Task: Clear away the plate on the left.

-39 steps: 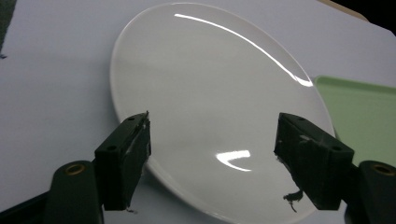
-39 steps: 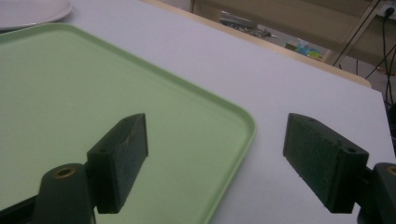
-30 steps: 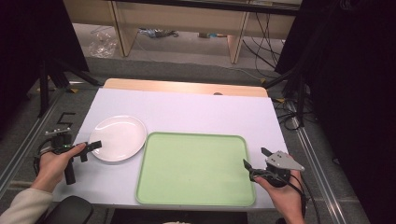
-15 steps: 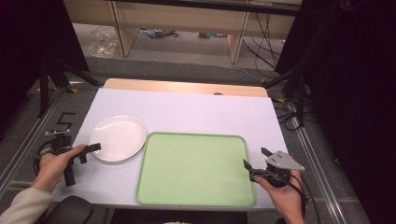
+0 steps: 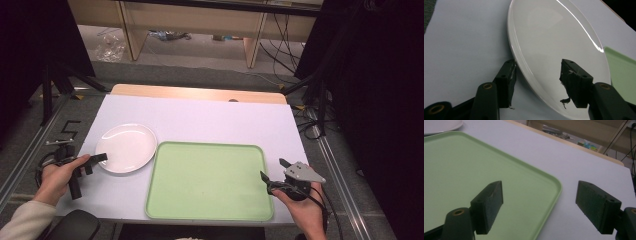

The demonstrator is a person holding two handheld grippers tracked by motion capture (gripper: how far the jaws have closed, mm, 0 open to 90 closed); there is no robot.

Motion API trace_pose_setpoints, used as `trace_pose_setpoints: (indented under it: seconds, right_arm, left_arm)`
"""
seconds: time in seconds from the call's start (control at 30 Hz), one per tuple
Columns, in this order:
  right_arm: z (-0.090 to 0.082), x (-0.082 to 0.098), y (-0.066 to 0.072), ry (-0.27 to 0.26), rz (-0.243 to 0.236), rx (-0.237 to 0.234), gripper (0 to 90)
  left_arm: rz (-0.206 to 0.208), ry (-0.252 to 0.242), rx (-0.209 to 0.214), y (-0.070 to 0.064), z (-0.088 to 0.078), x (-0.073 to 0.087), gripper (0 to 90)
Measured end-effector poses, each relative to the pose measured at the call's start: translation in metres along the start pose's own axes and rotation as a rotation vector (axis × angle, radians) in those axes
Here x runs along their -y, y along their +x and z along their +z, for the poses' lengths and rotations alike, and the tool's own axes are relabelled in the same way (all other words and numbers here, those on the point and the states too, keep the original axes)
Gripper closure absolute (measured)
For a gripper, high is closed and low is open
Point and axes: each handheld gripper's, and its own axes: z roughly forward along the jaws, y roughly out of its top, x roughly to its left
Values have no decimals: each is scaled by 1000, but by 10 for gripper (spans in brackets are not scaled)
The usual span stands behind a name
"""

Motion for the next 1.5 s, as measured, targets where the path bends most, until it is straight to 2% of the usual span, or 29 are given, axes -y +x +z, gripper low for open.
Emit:
trace_pose_setpoints:
  seconds: [0.4,0.5,0.7,0.77,0.97,1.0,1.2,1.33,1.5]
  right_arm:
    - [0,0,1,-2,4,-1,228]
    - [0,0,1,12,10,-9,228]
    - [1,0,1,4,10,-3,228]
    - [0,0,1,11,10,-6,228]
    - [1,0,1,-1,2,2,228]
    - [0,0,1,11,9,-7,228]
    - [1,0,1,-5,-3,6,228]
    - [-1,0,1,12,9,-8,229]
    - [-1,0,1,11,9,-8,229]
  left_arm:
    - [-31,-5,-2,4,0,0,557]
    - [-39,-3,-3,5,0,-1,583]
    - [-61,1,-8,8,0,-1,656]
    - [-64,5,-12,9,0,-2,709]
    - [-75,3,-6,11,0,-2,727]
    - [-101,2,5,12,0,-2,737]
    - [-146,1,41,17,0,-3,762]
    - [-148,-13,47,18,-2,-3,772]
    - [-149,-63,73,15,-9,-7,812]
